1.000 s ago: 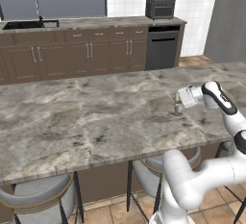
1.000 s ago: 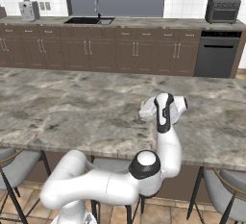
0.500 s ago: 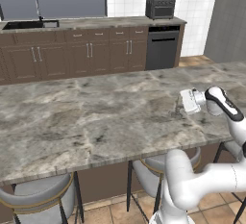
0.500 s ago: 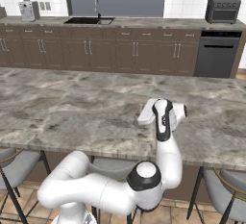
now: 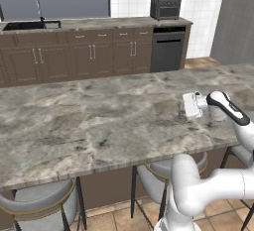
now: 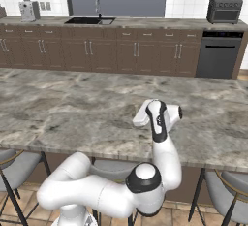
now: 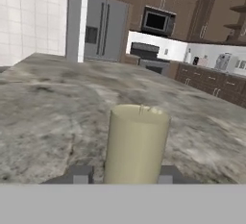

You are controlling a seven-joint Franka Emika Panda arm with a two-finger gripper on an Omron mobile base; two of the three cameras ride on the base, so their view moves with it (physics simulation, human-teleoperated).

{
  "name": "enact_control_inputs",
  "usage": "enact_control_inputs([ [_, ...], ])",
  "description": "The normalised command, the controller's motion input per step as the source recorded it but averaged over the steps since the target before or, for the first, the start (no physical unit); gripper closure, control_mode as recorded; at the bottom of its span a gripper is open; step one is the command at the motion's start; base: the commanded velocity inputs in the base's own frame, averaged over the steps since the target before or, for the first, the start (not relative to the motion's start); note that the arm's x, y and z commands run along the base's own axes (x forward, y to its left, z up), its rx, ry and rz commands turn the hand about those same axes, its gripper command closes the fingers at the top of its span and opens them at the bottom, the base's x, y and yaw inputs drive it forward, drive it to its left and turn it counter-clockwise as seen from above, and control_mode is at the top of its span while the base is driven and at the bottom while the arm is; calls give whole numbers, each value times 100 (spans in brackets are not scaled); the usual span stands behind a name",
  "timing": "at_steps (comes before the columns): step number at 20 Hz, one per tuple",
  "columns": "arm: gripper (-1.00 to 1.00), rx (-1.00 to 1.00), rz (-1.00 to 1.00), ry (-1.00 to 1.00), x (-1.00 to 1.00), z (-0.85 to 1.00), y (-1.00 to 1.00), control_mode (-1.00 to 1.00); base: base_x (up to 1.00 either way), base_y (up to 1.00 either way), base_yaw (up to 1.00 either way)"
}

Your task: Get the candle and the liquor from the cabinet and move them to the dining counter.

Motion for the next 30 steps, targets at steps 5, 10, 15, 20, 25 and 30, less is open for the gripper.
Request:
enact_control_inputs([
  [5, -100, 0, 0, 0, 0, 0, 0, -100, 0, 0, 0],
  [10, -100, 0, 0, 0, 11, 15, -18, -100, 0, 0, 0],
  [15, -100, 0, -6, 0, 4, 45, -21, -100, 0, 0, 0],
  [20, -100, 0, -12, 0, 0, 60, -7, -100, 0, 0, 0],
  [25, -100, 0, -15, 0, 1, 68, 1, -100, 0, 0, 0],
  [30, -100, -3, -24, 7, 0, 71, 10, -100, 0, 0, 0],
])
